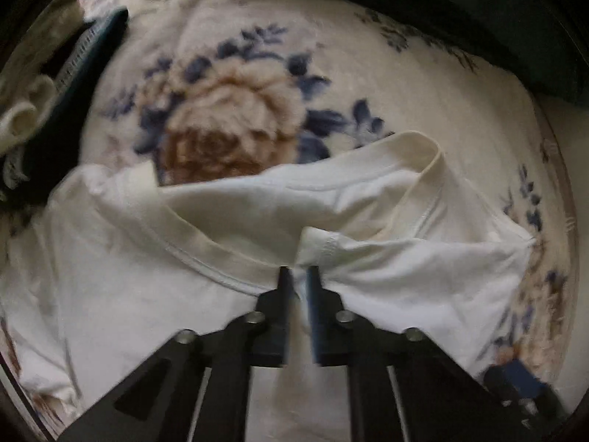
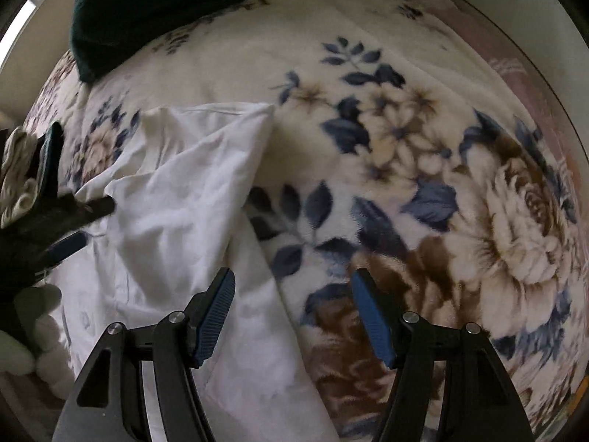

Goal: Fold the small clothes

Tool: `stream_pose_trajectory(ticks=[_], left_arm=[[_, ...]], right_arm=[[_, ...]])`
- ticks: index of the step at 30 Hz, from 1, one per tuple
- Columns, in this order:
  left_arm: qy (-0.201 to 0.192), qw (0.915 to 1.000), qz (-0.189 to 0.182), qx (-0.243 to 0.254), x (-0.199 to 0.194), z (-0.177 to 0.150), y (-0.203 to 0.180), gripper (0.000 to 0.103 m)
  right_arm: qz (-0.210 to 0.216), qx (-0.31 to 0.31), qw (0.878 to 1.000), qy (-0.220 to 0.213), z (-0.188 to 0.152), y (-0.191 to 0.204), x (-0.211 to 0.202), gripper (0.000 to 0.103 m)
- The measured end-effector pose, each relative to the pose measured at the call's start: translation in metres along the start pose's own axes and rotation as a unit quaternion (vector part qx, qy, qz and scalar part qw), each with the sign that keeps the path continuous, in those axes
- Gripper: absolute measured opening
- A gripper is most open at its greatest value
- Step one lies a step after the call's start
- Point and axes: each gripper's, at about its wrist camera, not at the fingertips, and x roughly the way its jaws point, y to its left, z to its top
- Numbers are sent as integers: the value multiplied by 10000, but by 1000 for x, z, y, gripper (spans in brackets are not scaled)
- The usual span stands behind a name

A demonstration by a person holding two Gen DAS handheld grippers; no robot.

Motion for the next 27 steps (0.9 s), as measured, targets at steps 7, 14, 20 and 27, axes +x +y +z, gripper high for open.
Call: stream_pose_trajectory(ticks=[7,14,20,27], left_arm=[[-157,9960,-363,-800,-20,-8,66,3],[36,9784,-1779,-1055,-21,-13,83,63],[-293,9970,-714,76,-15,-19,47,0],[-608,9955,-614,-391,-25,-26,84,0]], right_arm=[[194,166,9996,144,-5,-14,2,68],[265,236,9988,328,-9,0,16,68],[236,219,9986,427,-5,8,28,68],[130,197,9988,436,-2,11,31,68]])
